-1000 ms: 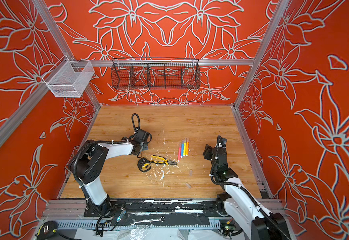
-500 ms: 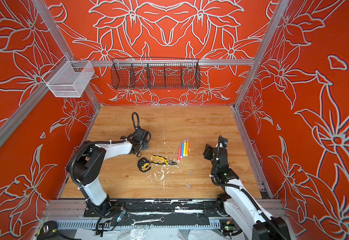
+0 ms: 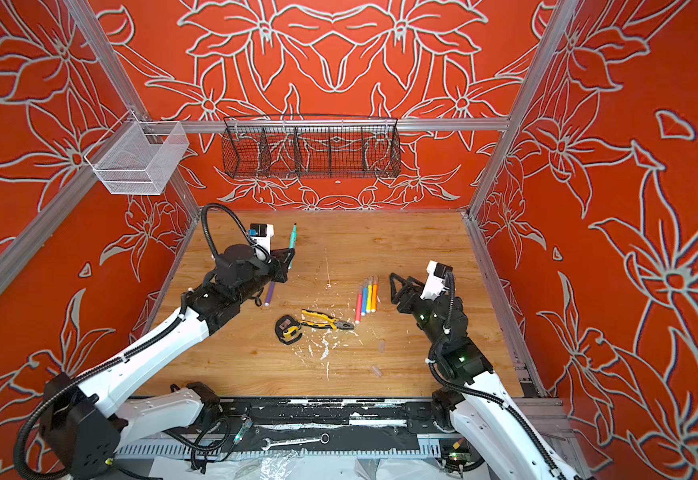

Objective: Insert the pens into the pen caps

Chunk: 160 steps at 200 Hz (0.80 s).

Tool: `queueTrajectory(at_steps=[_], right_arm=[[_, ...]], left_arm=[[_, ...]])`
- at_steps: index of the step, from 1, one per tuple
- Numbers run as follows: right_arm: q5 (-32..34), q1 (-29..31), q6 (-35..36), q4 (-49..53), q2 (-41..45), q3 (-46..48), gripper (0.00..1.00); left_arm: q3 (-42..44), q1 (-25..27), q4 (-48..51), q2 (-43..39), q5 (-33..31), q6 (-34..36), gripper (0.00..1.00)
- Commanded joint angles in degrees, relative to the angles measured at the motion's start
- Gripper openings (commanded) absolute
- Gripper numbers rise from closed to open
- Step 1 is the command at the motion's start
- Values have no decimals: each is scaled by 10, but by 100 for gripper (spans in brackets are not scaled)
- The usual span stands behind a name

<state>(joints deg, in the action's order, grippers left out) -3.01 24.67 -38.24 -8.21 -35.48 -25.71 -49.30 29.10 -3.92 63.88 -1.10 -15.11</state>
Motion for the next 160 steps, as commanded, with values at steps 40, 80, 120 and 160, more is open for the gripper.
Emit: queueTrajectory(at_steps=[40,80,120,160], right_arm=[[-99,137,-25,-214,-62,-41,76],[-105,193,-18,-248,-137,-70,75],[-85,213,-20,-271,-176,-77,68],[-86,218,-25,-268,-196,-93,55]], left_arm=[[104,60,-148,-68,128,146,0],[127,103,-177,-90,163,201,0],[138,130,-193,-94,170,228,0],[146,144,-198,-92,174,248,0]])
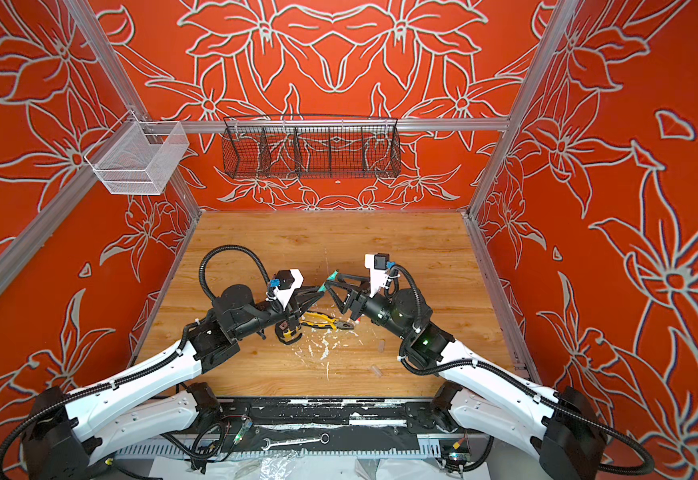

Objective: Insert the pens into the pen caps

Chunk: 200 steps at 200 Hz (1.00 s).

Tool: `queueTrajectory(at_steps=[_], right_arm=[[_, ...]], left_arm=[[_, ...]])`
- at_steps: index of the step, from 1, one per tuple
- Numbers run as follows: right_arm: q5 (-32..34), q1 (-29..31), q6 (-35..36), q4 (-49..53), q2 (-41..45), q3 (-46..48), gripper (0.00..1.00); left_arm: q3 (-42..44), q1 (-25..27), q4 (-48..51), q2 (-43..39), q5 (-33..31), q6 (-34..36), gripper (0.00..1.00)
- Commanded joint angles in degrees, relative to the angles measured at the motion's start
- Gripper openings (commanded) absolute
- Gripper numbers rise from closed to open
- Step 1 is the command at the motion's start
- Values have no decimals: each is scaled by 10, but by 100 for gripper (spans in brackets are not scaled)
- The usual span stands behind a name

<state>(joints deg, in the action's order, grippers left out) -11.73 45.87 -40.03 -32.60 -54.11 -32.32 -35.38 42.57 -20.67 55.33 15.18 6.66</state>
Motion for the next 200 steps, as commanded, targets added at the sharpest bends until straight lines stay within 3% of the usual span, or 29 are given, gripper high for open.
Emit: queueTrajectory(at_steps=[1,41,75,93,118,145,169,200], right_arm=[[1,7,-7,-25,-11,-27,55],[-1,16,-8,-32,-28,-36,37],[-3,22,-10,-42,-40,-36,13],[-2,29,-8,-45,-44,-37,6],[-5,40,-1,-31,-49,-48,2],[3,55,6,-42,-51,-42,1],[11,62,18,-24,-51,-53,1],[22,69,25,-33,-55,-46,1]], left_arm=[[7,9,-31,-7,11,30,0],[-1,18,-16,-6,13,38,0],[2,19,-23,-5,6,42,0],[-3,19,-15,-5,9,40,12],[2,19,-21,-1,-2,42,28],[-13,20,-10,7,-10,36,37],[-17,20,1,7,-10,37,36],[-21,20,-1,27,-17,35,23]])
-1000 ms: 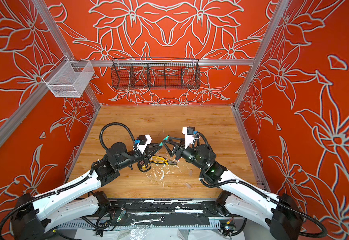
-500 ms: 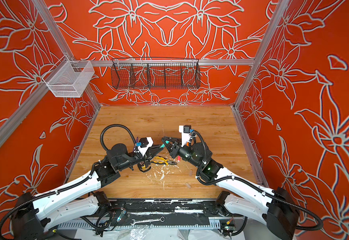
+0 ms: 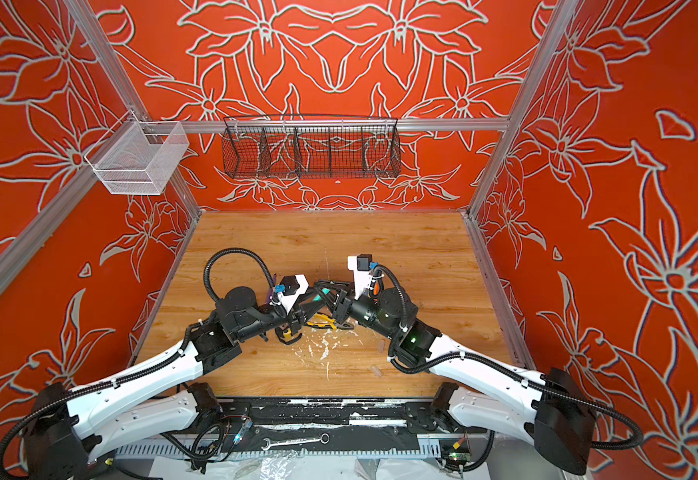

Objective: Insert the pens into the pen caps

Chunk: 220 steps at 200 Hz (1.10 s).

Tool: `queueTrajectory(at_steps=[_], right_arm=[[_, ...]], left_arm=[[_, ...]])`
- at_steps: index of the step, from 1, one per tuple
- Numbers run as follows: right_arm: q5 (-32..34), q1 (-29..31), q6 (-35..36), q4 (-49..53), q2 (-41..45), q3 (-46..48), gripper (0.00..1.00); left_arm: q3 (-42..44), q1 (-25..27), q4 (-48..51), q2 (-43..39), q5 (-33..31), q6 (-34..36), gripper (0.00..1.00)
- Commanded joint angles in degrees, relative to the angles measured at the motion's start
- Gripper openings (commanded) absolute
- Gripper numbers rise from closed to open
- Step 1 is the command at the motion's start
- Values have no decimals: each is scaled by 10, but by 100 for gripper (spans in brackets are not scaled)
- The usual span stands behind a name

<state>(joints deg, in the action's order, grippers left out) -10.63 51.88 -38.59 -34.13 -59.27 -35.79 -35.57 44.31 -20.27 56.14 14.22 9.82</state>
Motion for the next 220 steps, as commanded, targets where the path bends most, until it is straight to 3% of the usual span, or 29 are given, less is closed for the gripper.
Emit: queueTrajectory(at_steps=[1,15,38,62,81,104,130,152,190,220], right_arm=[[12,9,11,-17,-3,-11,1],[17,11,15,-13,-6,-12,1],[21,11,27,18,-5,-25,3],[43,11,28,30,12,-13,37],[83,11,26,119,39,-29,50],[144,12,12,264,58,-66,51],[215,11,-56,314,51,-50,51],[231,11,-87,352,41,-50,48],[297,10,-75,628,11,-112,48],[309,7,-80,752,16,-105,48]], left_arm=[[-20,2,-4,19,-7,3,23],[-26,2,5,18,-4,2,17],[-16,2,-7,19,-15,5,0],[-22,2,-14,26,-64,-16,0],[-29,1,-10,27,-105,-33,0],[-15,-19,-33,26,-141,-68,0],[-16,-64,-27,17,-156,-135,0],[-13,-99,-3,-9,-165,-174,0],[-3,-117,-4,-23,-199,-190,0],[-2,-118,-7,-21,-189,-190,0]])
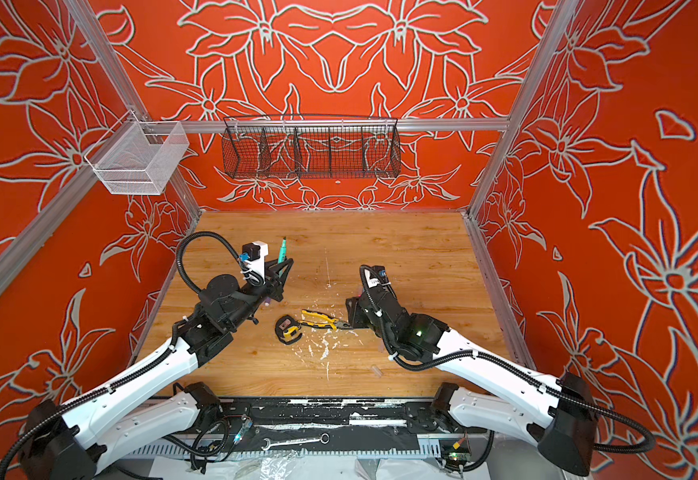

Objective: Insert the pens into the pen caps
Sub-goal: 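Move the right gripper down to the translucent caps on the table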

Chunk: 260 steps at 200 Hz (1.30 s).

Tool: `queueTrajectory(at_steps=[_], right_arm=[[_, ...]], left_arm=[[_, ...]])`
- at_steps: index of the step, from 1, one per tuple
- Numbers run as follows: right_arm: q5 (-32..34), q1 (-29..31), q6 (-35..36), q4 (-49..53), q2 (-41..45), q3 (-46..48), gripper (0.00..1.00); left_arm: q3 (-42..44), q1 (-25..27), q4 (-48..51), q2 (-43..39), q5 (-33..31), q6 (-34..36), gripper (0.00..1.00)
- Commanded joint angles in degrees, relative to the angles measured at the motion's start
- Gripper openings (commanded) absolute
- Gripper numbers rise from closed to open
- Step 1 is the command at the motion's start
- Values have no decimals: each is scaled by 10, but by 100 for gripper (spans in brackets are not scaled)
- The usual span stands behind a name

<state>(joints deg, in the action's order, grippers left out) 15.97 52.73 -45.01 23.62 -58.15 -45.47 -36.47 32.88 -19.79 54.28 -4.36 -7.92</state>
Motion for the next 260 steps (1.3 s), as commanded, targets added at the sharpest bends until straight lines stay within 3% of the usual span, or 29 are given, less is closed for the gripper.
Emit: queueTrajectory(at_steps=[1,28,76,171,207,260], right_arm=[[43,-2,-16,176,5,-7,48],[-5,-15,-9,203,-11,13,51],[-87,-47,-9,189,-131,46,49],[-128,-80,9,134,-192,72,49],[-141,-96,21,119,-237,77,34],[-134,-99,23,105,-235,92,33]], left_arm=[[6,-3,-12,-2,-3,-12,0],[6,-4,-14,-3,2,-17,0],[22,-3,-19,-32,37,-13,0],[29,-3,-23,-53,48,-8,0],[32,-3,-22,-54,44,-7,0],[30,-4,-20,-54,45,-6,0]])
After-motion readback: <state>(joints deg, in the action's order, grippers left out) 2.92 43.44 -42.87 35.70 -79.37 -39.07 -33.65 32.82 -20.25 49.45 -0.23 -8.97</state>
